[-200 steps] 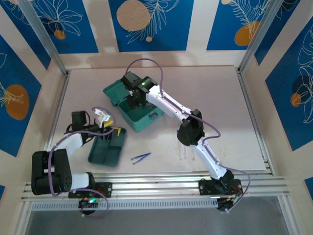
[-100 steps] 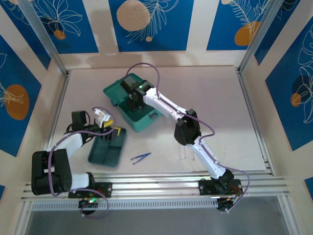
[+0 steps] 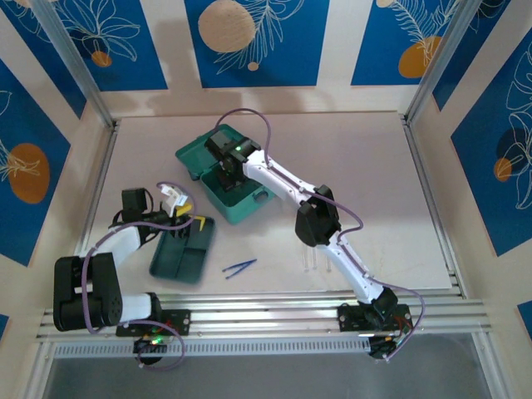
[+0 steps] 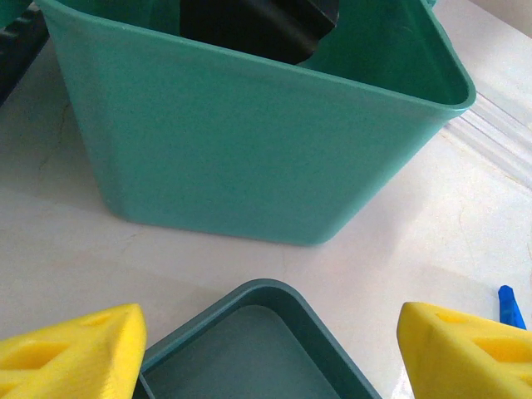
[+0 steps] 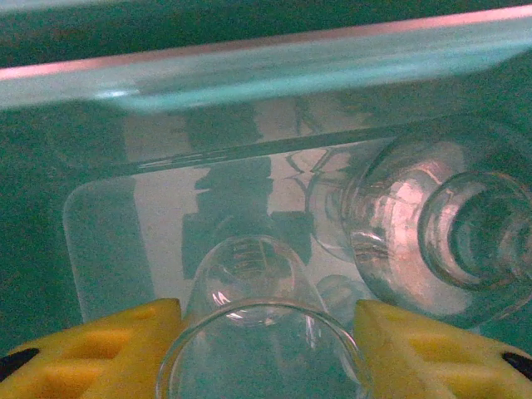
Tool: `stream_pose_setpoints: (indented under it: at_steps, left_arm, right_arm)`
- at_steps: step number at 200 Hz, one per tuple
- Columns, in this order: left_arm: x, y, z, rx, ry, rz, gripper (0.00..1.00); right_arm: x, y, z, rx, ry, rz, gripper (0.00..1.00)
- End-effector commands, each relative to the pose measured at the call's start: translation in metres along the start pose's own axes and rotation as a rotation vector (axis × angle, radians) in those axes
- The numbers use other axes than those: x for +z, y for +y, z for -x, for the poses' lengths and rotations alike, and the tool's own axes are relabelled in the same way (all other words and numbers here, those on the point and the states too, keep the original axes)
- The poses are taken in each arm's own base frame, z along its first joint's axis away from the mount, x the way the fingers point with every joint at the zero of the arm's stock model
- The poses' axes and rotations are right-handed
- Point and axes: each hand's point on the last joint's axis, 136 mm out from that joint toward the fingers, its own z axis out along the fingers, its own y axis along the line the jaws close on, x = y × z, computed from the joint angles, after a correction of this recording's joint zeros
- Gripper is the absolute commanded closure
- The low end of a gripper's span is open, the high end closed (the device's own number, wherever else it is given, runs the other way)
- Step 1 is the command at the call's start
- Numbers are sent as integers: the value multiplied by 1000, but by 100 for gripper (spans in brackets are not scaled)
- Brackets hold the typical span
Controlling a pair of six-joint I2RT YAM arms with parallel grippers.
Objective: Organize the chemistry lab equipment
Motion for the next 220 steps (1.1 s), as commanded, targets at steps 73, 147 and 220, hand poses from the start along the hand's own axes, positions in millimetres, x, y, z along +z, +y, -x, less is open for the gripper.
stream_pose_setpoints:
  at_steps: [73,147,220]
  left_arm:
    - [1,-2,9,31,-11,-13,21]
    - [1,-2,8,30,-11,-15,21]
    - [1,-2,8,31,-11,-15,21]
  right_arm:
    - [18,-2,0,11,10,-8,46]
    - [28,-8,-5,5,32,-37,43]
    - [34,-9,-8,13,41,-43,42]
